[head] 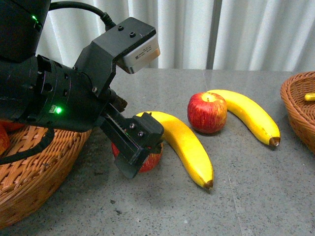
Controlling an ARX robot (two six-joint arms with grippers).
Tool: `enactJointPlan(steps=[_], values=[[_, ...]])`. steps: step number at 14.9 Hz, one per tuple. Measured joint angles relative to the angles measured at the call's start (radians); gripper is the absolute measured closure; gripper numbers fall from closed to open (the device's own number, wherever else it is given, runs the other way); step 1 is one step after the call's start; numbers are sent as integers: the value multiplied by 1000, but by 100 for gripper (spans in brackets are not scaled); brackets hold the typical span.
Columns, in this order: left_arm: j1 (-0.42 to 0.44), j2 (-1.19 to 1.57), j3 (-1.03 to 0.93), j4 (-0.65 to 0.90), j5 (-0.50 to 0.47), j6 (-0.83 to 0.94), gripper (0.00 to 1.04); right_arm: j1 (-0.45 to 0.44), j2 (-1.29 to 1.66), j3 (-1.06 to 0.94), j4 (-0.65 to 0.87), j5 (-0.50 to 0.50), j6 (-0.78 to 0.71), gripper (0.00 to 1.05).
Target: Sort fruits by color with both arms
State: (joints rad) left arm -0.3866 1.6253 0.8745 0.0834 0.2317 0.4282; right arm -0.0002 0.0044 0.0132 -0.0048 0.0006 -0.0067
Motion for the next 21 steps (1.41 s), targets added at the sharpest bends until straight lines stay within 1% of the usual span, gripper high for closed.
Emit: enactJointPlan(steps=[2, 5, 6, 7, 8, 9, 11, 15, 17, 18, 19, 20, 21], values=[[6, 22, 0, 11, 24, -2, 7, 0, 0, 0, 0, 0, 0, 7], [10, 38, 0, -2, 35, -6, 7, 0, 0, 0, 0, 0, 0, 7], [12, 38, 0, -1, 37, -7, 10, 0, 0, 0, 0, 0, 0, 7], [15, 38, 0, -3, 39, -13, 23, 0, 0, 0, 0, 0, 0, 7], [16, 38, 0, -4, 39, -14, 31, 0, 0, 0, 0, 0, 0, 7], [16, 37, 0, -5, 42, -17, 37, 0, 0, 0, 0, 0, 0, 7], [16, 36, 6, -13, 38, -21, 39, 0, 0, 0, 0, 0, 0, 7], [19, 0, 32, -33, 31, -38, 41, 0, 0, 0, 0, 0, 0, 7], [49, -108, 81, -61, 6, -62, 42, 0, 0, 0, 0, 0, 0, 7], [87, -164, 106, -83, -29, -84, 42, 0, 0, 0, 0, 0, 0, 7], [129, -195, 114, -84, -66, -117, 42, 0, 0, 0, 0, 0, 0, 7], [220, -221, 114, -91, -128, -188, 42, 0, 0, 0, 0, 0, 0, 7], [265, -222, 113, -91, -148, -229, 42, 0, 0, 0, 0, 0, 0, 7]])
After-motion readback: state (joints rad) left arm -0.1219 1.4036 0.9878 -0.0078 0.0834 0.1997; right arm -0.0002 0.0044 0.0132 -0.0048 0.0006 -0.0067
